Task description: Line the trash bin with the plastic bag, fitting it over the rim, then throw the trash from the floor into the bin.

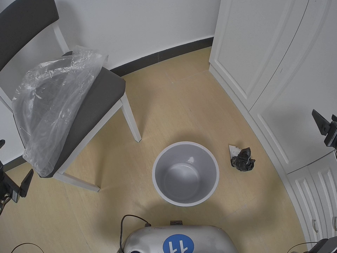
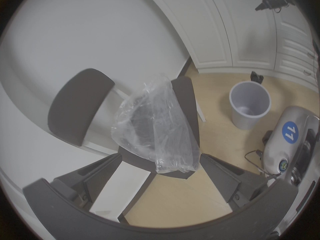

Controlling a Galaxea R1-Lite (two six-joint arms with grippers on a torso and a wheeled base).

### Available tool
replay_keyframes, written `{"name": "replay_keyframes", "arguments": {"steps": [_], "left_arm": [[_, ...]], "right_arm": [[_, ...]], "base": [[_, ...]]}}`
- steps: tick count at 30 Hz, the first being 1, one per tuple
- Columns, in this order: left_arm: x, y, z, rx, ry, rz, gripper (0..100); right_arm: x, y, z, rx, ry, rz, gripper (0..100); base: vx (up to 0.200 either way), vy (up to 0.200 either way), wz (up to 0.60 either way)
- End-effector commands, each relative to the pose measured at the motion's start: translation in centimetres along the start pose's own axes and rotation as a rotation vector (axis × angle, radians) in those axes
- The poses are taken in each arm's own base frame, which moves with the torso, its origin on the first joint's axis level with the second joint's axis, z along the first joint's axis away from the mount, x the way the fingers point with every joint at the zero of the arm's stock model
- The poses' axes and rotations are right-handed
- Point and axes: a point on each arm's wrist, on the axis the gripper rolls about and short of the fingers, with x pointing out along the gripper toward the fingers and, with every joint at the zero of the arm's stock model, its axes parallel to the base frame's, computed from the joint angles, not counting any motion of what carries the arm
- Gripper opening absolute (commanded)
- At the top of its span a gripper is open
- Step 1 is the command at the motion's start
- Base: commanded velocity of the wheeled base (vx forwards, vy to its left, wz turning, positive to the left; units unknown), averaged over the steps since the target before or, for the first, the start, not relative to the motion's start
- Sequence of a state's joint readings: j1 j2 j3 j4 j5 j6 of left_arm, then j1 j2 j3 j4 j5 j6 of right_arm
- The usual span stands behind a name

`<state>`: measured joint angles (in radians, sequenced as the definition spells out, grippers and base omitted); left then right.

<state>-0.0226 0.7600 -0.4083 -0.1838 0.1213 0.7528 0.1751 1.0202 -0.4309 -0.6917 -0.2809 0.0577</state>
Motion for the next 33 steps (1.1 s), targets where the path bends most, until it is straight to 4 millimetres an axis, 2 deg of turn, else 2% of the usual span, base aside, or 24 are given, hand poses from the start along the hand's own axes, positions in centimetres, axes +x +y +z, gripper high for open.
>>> {"name": "replay_keyframes", "arguments": {"steps": [1,12,22,30,33], "left_arm": [[4.6,-0.8,0.0,0.032,0.159,-0.098,100],[7.0,-1.5,-0.3,0.040,0.237,-0.156,100],[9.6,-1.1,-0.3,0.035,0.280,-0.072,100],[9.2,-0.1,-1.3,0.009,0.327,-0.012,100],[8.2,1.1,-1.5,-0.013,0.329,0.062,100]], "right_arm": [[1.1,0.7,-0.9,-0.020,0.045,0.028,100],[1.0,0.7,-0.8,-0.025,0.043,0.033,100],[0.9,0.7,-0.7,-0.023,0.035,0.033,100],[0.8,0.7,-0.4,-0.018,0.018,0.033,100],[0.7,0.7,-0.3,-0.018,0.012,0.033,100]], "base": [[0.000,0.000,0.00],[0.000,0.000,0.00],[0.000,0.000,0.00],[0.000,0.000,0.00],[0.000,0.000,0.00]]}}
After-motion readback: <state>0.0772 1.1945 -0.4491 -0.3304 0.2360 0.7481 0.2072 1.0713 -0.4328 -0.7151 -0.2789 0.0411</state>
